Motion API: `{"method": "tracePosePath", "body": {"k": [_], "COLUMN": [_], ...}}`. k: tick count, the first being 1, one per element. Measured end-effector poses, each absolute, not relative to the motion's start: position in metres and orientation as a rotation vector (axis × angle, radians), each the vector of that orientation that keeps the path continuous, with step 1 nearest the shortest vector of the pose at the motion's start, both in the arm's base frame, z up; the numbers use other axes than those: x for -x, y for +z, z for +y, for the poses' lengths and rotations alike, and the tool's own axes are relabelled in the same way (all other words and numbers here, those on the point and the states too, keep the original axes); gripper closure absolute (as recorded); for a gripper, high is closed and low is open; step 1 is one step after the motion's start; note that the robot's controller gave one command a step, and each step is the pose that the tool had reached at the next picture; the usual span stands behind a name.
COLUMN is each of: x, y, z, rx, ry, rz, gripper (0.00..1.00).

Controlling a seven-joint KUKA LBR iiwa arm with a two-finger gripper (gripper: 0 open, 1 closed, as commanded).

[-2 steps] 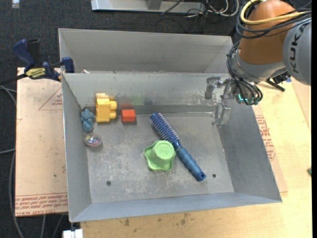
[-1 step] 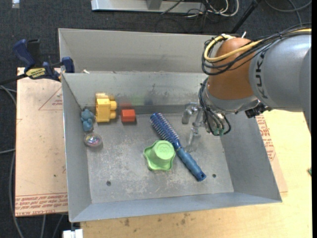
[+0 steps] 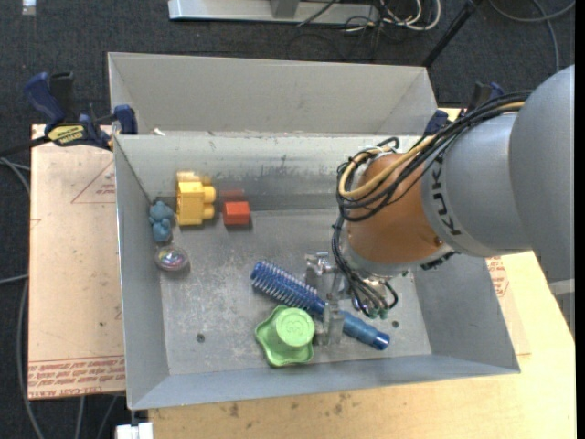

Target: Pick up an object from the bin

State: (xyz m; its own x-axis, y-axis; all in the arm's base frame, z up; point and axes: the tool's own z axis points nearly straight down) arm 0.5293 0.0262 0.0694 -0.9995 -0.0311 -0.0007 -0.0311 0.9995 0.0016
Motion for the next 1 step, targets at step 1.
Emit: {"method": "tracePosePath", "body": {"k": [1], "x": [-0.5299], "y": [0.0701], "z": [0.0255], "rx": [0.049], "ry": [0.001], "rz": [3.139], "gripper": [1.00]}}
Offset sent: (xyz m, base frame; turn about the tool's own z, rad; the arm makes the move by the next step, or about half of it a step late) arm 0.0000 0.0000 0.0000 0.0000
